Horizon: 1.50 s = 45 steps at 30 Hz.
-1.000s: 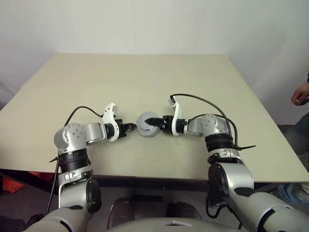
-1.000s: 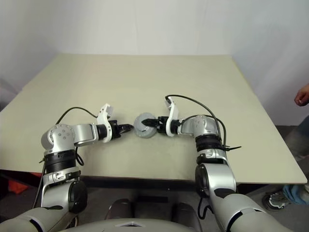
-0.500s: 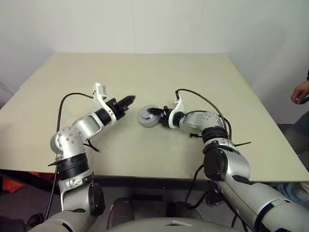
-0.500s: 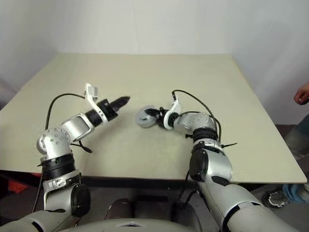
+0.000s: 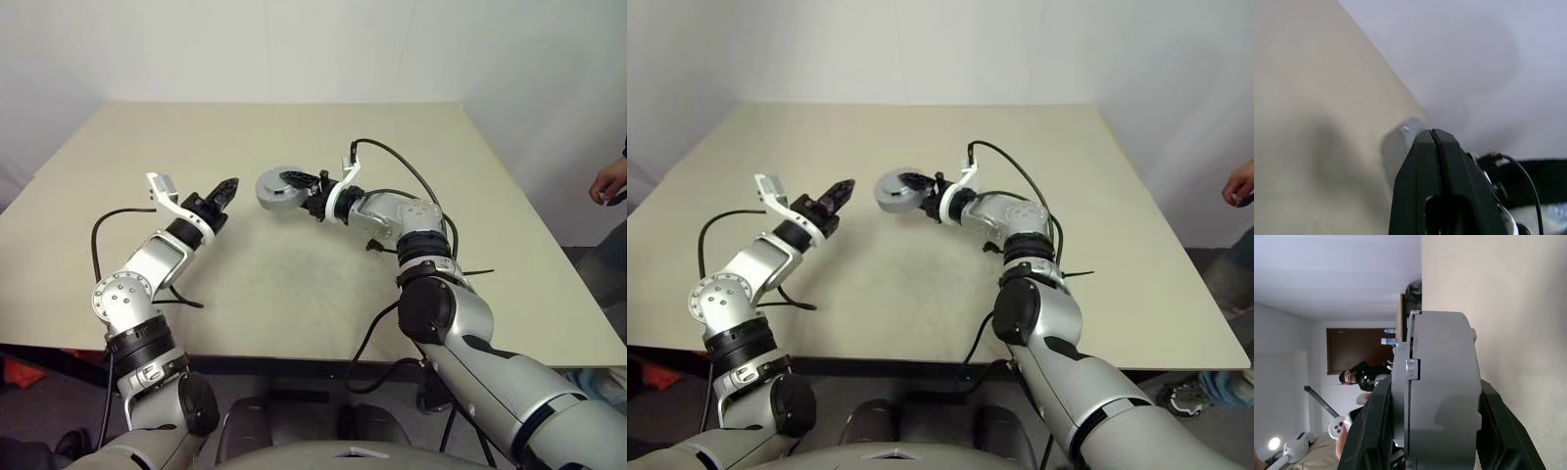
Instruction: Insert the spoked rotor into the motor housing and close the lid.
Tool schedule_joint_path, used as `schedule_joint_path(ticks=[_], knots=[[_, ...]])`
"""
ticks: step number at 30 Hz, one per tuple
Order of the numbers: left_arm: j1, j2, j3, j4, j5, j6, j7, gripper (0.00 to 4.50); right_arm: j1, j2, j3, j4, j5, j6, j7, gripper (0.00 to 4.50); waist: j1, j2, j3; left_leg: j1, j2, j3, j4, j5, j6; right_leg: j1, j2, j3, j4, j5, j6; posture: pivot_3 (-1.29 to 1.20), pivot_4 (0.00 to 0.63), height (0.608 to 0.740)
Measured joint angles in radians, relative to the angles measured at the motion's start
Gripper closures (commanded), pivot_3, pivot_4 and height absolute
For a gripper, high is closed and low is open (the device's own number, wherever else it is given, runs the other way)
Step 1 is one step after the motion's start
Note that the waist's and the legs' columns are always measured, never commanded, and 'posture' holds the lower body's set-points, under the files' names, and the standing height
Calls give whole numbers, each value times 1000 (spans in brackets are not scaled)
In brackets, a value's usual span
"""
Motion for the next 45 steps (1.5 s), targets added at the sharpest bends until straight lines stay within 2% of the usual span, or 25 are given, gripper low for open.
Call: schedule_joint_path(ticks=[2, 10, 18, 23, 33, 37, 41, 45], knots=[[15, 4, -2, 0, -18, -12, 10, 3609, 0, -9, -3, -19, 11, 5, -11, 2386, 0, 0, 0, 0, 0, 0, 0, 0, 0, 0, 0, 0, 0, 0, 0, 0, 0, 740], [27, 6, -11, 42, -143, -22, 76, 998, 0, -24, -11, -57, 52, 43, -53, 2386, -1, 0, 0, 0, 0, 0, 0, 0, -1, 0, 0, 0, 1, 0, 1, 0, 0, 740], [8, -14, -40, 104, -480, -21, 164, 998, 4, 10, -12, -141, 123, 126, -93, 2386, 1, 0, 0, 0, 0, 0, 0, 0, -1, 0, 0, 0, 1, 1, 1, 0, 0, 740], [7, 2, -83, 141, -598, -47, 194, 998, 20, 22, -13, -193, 164, 155, -118, 2386, 4, 0, 0, 0, 0, 0, 0, 1, -2, 0, 0, 1, 1, 1, 3, 0, 0, 740], [10, 48, -173, 189, -638, -84, 198, 998, 43, 27, -9, -246, 205, 164, -152, 2386, 4, 0, 0, 0, 0, 0, 0, 2, -3, 0, 1, 1, 2, 2, 5, 0, 0, 740], [31, 101, -231, 183, -539, -97, 165, 998, 49, 30, 4, -246, 205, 163, -152, 2386, 3, 0, 0, 0, 0, 0, 0, 2, -3, 0, 1, 1, 2, 2, 5, 0, 0, 740], [42, 108, -240, 184, -485, -122, 132, 143, 53, 26, 17, -246, 205, 155, -150, 2386, 4, 0, 0, 0, 0, 0, 1, 2, -4, 0, 0, 1, 2, 3, 6, 0, 0, 740], [37, 78, -240, 188, -550, -120, 131, 43, 53, 27, 38, -246, 205, 154, -145, 2386, 5, 0, 0, 0, 0, 0, 2, 2, -4, 0, 0, 2, 3, 3, 6, 0, 0, 740]])
